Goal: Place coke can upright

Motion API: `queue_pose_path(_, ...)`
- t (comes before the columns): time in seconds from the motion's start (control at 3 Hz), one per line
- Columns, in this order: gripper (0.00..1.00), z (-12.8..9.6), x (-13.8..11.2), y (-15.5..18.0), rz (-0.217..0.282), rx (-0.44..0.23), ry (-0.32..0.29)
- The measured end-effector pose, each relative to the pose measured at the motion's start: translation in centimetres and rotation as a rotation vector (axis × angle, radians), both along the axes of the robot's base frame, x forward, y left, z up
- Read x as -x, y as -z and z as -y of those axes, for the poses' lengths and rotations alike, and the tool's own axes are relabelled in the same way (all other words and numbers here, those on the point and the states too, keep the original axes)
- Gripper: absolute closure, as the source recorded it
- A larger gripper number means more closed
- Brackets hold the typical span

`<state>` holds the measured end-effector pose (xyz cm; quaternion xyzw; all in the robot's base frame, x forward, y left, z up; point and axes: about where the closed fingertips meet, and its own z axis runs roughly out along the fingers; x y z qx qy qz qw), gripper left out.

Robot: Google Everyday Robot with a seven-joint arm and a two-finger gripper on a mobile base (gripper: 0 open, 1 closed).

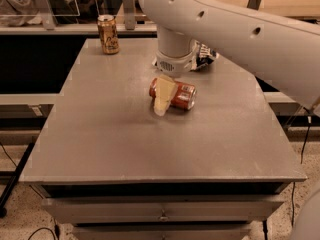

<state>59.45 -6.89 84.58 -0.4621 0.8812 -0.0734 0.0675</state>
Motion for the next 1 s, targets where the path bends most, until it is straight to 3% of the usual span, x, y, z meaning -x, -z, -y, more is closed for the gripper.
queue_pose_path(0.33,0.17,-0.80,0.42,0.42,-0.012,-0.035,-0.020)
queue_pose_path(1.0,0.64,-1.13,0.92,1.37,-0.050,-0.096,-0.033)
